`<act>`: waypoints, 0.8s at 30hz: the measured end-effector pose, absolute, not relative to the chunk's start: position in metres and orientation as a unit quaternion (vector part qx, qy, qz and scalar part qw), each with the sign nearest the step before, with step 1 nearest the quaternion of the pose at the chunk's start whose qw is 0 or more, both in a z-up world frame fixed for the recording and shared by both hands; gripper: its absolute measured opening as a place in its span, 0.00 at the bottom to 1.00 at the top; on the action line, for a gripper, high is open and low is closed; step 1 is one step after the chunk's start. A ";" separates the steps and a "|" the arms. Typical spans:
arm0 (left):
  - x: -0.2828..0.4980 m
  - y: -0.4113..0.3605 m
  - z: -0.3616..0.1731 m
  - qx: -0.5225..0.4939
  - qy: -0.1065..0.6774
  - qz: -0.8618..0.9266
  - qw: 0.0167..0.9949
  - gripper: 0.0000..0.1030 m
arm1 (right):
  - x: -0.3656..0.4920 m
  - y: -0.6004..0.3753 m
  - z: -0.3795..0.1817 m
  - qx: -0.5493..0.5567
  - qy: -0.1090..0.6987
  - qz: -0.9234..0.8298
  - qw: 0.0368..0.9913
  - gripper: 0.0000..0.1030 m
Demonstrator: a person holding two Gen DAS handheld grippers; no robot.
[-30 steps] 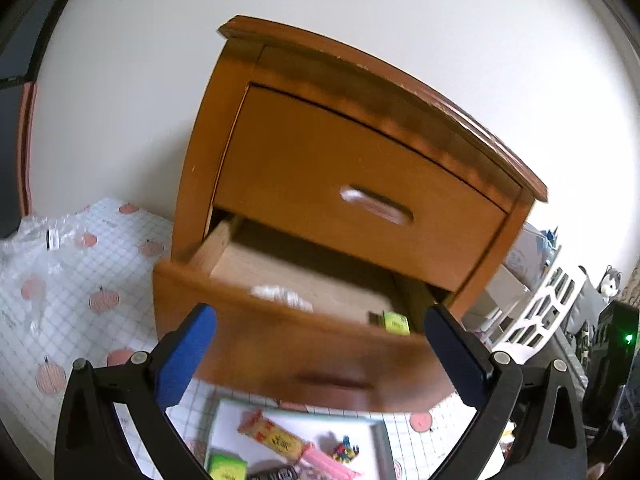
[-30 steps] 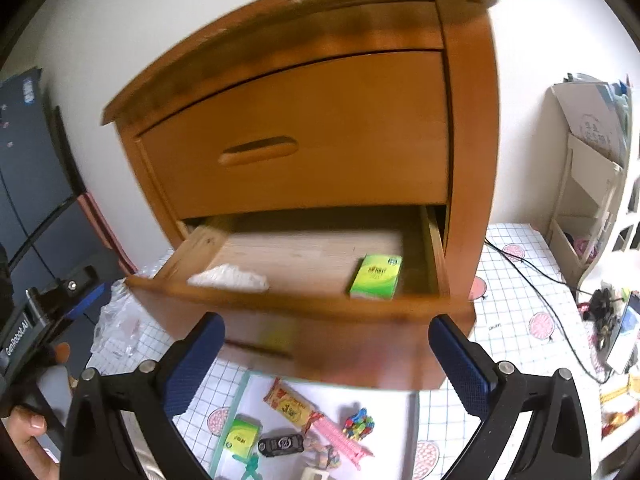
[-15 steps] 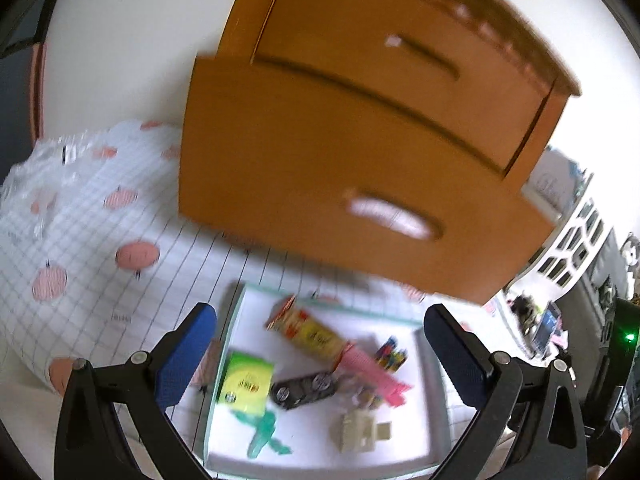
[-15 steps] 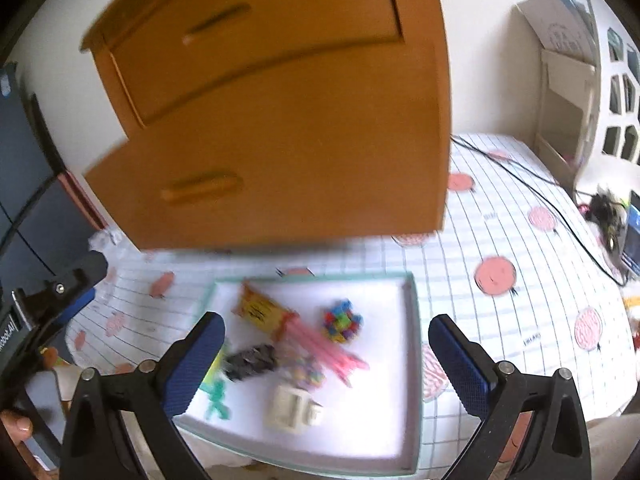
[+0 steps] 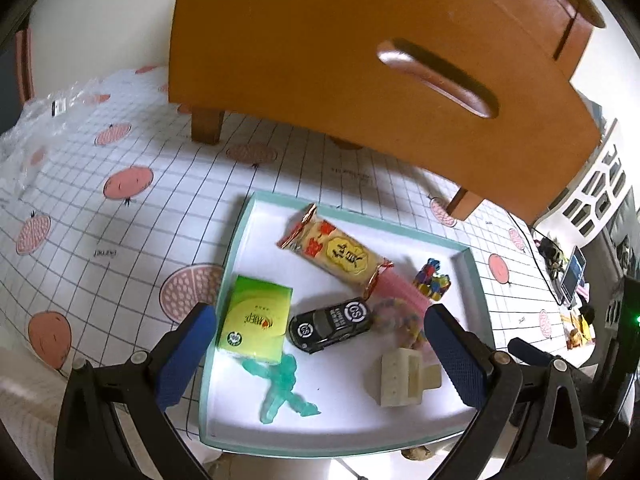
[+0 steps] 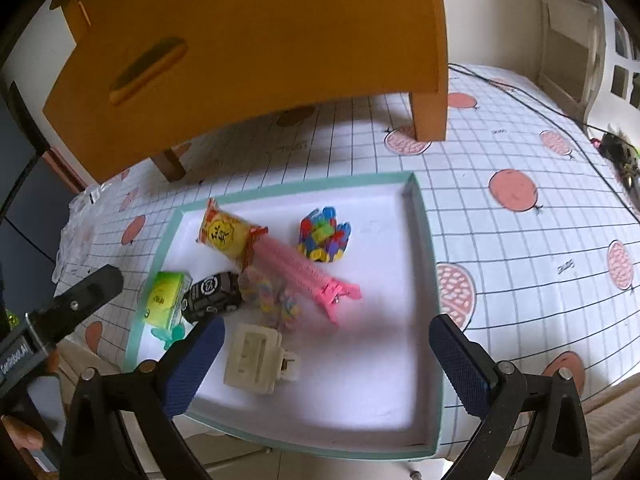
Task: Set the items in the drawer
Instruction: 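Move both grippers back over the white tray, then grasp the green plastic figure with the left gripper while the right grasps the cream hair clip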
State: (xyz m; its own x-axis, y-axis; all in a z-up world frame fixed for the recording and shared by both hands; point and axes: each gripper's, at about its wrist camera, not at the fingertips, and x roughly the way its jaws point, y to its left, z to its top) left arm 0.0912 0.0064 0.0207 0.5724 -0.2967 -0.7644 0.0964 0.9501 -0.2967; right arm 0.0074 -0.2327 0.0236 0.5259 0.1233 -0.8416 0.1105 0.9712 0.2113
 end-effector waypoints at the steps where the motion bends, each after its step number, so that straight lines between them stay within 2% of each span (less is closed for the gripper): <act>1: 0.092 0.007 0.018 -0.114 0.455 -0.110 0.876 1.00 | 0.007 -0.231 0.022 0.121 0.488 0.007 0.865 1.00; 12: 0.098 0.006 -0.018 -0.098 0.560 -0.066 0.820 1.00 | 0.006 -0.207 0.000 0.103 0.527 0.055 0.842 1.00; 18: 0.097 0.000 -0.024 -0.075 0.577 -0.063 0.811 1.00 | 0.006 -0.190 -0.009 0.079 0.540 0.077 0.834 1.00; 22: 0.096 -0.003 -0.025 -0.070 0.580 -0.068 0.809 0.90 | 0.007 -0.187 -0.016 0.076 0.549 0.079 0.829 0.98; 24: 0.097 -0.004 -0.029 -0.068 0.590 -0.068 0.802 0.87 | 0.008 -0.185 -0.019 0.074 0.551 0.081 0.827 0.92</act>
State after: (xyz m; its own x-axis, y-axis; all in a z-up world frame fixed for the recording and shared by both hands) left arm 0.0967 -0.0035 -0.0288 0.2943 -0.1895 -0.9367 0.0296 0.9815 -0.1893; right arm 0.0082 -0.1847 -0.0187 0.3798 0.2154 -0.8996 -0.0513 0.9759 0.2121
